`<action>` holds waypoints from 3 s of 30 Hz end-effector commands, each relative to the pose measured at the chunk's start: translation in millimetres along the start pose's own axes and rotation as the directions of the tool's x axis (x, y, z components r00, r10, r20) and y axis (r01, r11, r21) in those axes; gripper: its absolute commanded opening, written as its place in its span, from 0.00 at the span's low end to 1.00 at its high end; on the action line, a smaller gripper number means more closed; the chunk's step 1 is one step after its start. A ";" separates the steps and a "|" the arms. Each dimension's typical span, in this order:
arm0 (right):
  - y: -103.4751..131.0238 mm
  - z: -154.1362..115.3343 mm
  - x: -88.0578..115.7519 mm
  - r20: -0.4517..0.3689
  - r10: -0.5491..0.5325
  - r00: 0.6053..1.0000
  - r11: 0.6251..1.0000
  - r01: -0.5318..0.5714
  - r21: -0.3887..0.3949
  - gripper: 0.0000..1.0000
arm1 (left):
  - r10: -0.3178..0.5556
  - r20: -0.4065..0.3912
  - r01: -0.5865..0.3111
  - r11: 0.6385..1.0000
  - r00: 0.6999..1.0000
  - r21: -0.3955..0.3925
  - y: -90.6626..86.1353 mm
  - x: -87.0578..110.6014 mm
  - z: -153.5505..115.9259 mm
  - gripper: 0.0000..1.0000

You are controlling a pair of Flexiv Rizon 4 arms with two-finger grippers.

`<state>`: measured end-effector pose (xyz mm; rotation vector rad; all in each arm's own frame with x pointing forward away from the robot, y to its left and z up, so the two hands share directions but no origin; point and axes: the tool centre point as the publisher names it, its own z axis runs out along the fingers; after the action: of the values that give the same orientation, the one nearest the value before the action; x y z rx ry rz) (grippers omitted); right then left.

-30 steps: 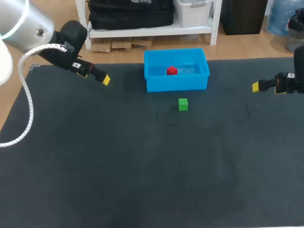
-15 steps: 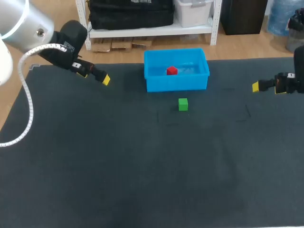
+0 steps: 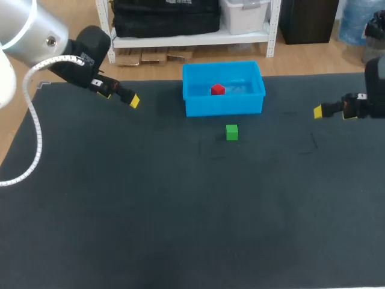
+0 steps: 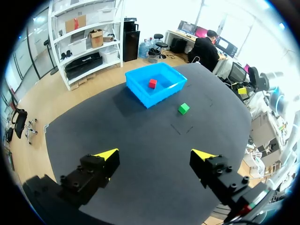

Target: Use the left arm to pick the red cube and place it into the blue plastic box first, then use the right arm to grasp the green cube and put it into the same blue plastic box after the first action is fully finished.

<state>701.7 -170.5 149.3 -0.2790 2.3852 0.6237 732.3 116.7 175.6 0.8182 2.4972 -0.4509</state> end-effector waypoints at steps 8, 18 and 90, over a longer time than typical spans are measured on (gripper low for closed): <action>13.9 17.6 -14.0 -0.027 -0.044 0.999 0.999 0.043 -0.026 1.00 | 0.000 0.003 0.000 1.000 1.000 0.001 0.1 0.9 -0.2 1.00; 18.9 17.1 -4.3 -0.050 -0.033 0.998 0.999 0.033 -0.001 1.00 | 0.000 0.003 0.000 1.000 1.000 0.001 0.1 0.9 -0.2 1.00; 104.0 89.0 -16.3 -0.487 0.125 0.865 0.943 0.049 0.328 1.00 | 0.000 0.003 0.000 1.000 1.000 0.001 0.1 0.9 -0.2 1.00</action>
<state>717.8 -42.6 137.4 -0.2717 2.9281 0.1747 732.2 116.7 175.6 0.8179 2.4971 -0.4510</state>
